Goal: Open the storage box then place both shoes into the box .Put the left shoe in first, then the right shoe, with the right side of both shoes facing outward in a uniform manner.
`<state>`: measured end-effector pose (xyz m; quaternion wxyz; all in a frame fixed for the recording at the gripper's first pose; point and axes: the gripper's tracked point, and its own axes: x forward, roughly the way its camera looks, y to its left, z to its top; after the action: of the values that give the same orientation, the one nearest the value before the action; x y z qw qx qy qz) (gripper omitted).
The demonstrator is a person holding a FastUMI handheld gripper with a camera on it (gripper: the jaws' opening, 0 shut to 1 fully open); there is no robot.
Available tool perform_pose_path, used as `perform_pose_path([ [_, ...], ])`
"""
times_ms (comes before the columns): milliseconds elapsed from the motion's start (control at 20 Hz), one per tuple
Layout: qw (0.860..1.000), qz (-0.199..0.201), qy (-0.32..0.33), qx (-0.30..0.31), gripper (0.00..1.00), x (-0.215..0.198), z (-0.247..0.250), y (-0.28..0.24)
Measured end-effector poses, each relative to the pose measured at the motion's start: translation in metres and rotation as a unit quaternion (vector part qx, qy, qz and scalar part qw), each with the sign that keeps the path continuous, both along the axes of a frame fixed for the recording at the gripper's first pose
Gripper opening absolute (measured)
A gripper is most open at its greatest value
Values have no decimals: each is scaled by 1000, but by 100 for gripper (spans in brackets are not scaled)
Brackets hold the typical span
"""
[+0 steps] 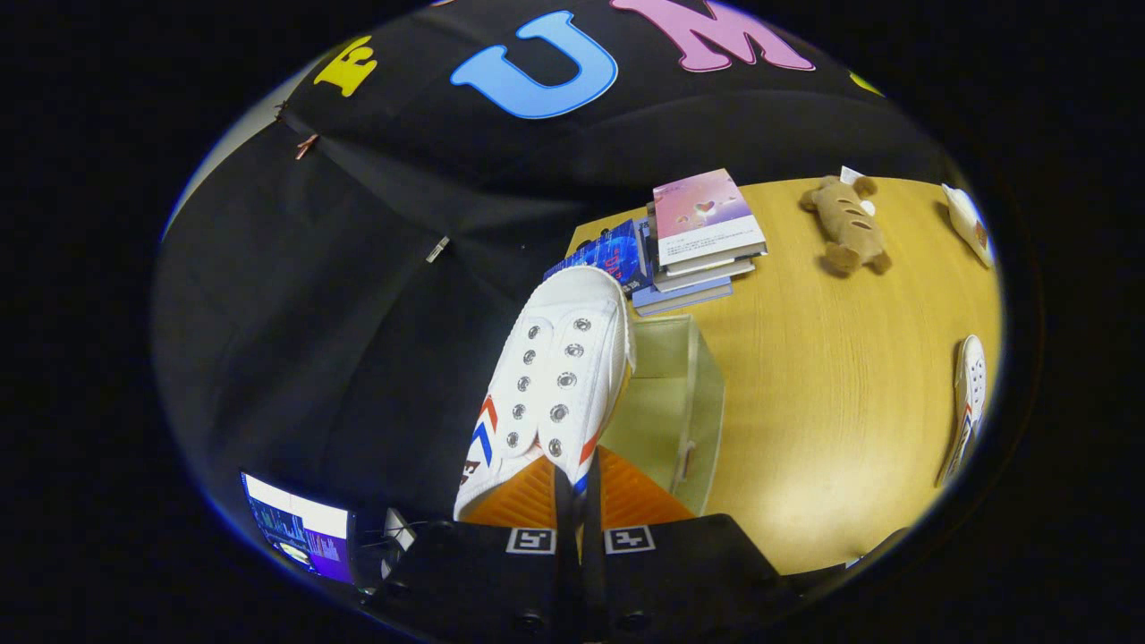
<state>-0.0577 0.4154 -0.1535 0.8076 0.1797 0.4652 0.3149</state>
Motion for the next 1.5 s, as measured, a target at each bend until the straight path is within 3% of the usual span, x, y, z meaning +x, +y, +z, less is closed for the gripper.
perform_pose_path([
  [300,999,11,27,-43,5,-12,-46,44],
  [550,994,9,42,-98,5,-18,-86,56],
  [850,991,17,52,-120,6,-14,-117,73],
  [1050,996,33,48,-72,29,-20,-93,92],
  [1200,997,51,0,-60,100,-18,-65,74],
  [1500,992,29,-98,-70,99,1,-23,-16],
])
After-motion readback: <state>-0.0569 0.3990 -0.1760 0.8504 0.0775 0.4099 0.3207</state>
